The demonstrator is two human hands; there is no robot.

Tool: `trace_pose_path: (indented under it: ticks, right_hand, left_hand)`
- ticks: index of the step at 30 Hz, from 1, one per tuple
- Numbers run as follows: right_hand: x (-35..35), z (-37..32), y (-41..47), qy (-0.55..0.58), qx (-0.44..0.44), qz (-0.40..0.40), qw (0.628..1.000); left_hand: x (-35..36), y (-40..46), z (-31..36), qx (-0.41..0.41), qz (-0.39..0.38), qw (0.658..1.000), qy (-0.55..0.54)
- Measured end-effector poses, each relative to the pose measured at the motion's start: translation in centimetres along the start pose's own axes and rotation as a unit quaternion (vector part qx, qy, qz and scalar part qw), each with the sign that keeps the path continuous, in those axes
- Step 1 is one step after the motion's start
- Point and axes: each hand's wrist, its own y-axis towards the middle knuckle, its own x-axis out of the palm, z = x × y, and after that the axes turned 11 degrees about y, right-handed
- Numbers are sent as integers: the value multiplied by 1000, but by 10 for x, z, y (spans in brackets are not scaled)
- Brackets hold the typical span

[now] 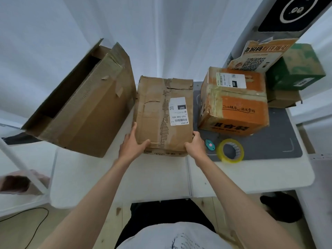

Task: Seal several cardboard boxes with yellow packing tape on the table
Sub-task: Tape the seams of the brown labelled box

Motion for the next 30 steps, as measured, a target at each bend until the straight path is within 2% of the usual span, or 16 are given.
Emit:
trace_pose_path:
  ticks: [6,8,9,10,11,13,14,15,16,18,22,26,30]
  right_hand:
    - [25,30,-42,5,58,-75,995]
    - [26,35,-55,29,92,-165,982]
    - [22,33,-56,27,102,-212,972]
    - [16,28,-53,22,95,-226,969]
    - [9,19,-47,14,70,-191,979]
    - [-5,-6,-20,14,-30,-28,999]
    - [-10,-22,-7,15,-88,39,995]
    - [-14,-38,6,11,-138,73,988]
    - [-16,-53,20,-1,-171,76,982]
    - [-17,-77,46,-45,-185,41,981]
    - [-13,-87,80,-120,-117,-30,985]
    - [-7,-77,74,-215,-132,-17,967]
    - [-10,-66,57,-255,-97,-26,962]
  left_hand:
    - [9,-27,-35,-14,40,999,-11]
    - [10,-35,-50,-23,81,995,-59]
    - [12,-39,-55,-44,107,989,-89]
    - [14,-45,-57,-80,128,981,-123]
    - [17,-49,-56,-127,133,968,-168]
    - [27,-60,-51,-199,102,938,-264]
    - [34,-65,-48,-215,78,925,-304]
    - [41,-69,-45,-225,54,912,-339]
    - [48,-74,-40,-229,36,900,-368]
    - [57,-82,-26,-228,14,881,-415]
    - [63,-82,-11,-231,8,856,-463]
    - [52,-68,-18,-231,-8,859,-457]
    - [32,-45,-30,-234,-1,874,-425]
